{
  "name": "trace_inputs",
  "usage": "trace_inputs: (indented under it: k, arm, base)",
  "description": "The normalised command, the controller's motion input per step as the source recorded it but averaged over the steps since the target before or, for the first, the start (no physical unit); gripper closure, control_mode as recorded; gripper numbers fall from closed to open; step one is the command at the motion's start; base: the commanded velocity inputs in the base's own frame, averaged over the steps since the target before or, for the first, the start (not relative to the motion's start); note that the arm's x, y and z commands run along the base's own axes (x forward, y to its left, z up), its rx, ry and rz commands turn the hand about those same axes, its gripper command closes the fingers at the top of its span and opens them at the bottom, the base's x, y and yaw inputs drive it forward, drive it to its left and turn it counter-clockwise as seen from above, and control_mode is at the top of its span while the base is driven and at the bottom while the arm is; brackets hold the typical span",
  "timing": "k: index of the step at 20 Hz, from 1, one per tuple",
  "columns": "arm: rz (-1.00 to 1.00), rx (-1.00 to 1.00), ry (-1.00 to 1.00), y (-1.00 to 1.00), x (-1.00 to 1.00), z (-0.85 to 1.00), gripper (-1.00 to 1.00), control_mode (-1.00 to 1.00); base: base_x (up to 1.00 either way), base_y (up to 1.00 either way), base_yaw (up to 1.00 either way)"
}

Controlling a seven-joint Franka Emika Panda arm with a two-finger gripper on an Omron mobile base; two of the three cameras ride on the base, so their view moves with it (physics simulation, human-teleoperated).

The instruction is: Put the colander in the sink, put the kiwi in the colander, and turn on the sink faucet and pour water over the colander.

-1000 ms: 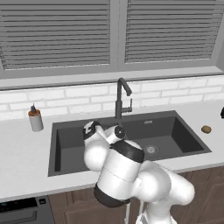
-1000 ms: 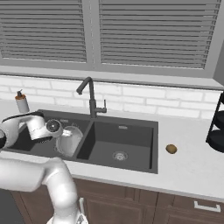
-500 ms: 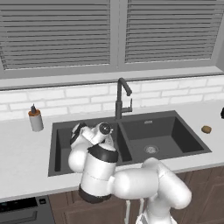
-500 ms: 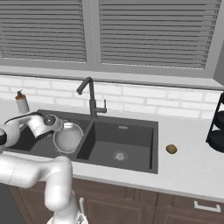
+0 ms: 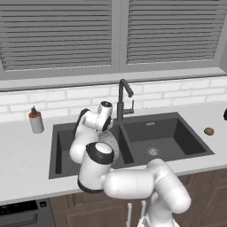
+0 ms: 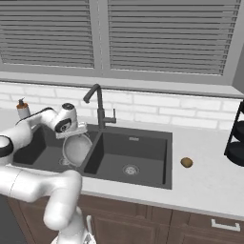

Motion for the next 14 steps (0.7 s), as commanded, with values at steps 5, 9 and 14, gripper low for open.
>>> trace_inputs:
  k: [5, 9, 14]
  arm:
    - [-0.04, -0.12, 0.57, 1.0, 0.51, 0.1, -1.0, -1.0]
    - [-0.03, -0.34, 0.67, 1.0, 0.22, -0.39, -1.0, -1.0]
    - [0.0, -0.46, 0.49, 1.0, -0.21, -0.98, -1.0, -1.0]
  base:
    - [0.0, 0.0, 0.0]
    - [0.0, 0.0, 0.0]
    - [0.0, 0.0, 0.0]
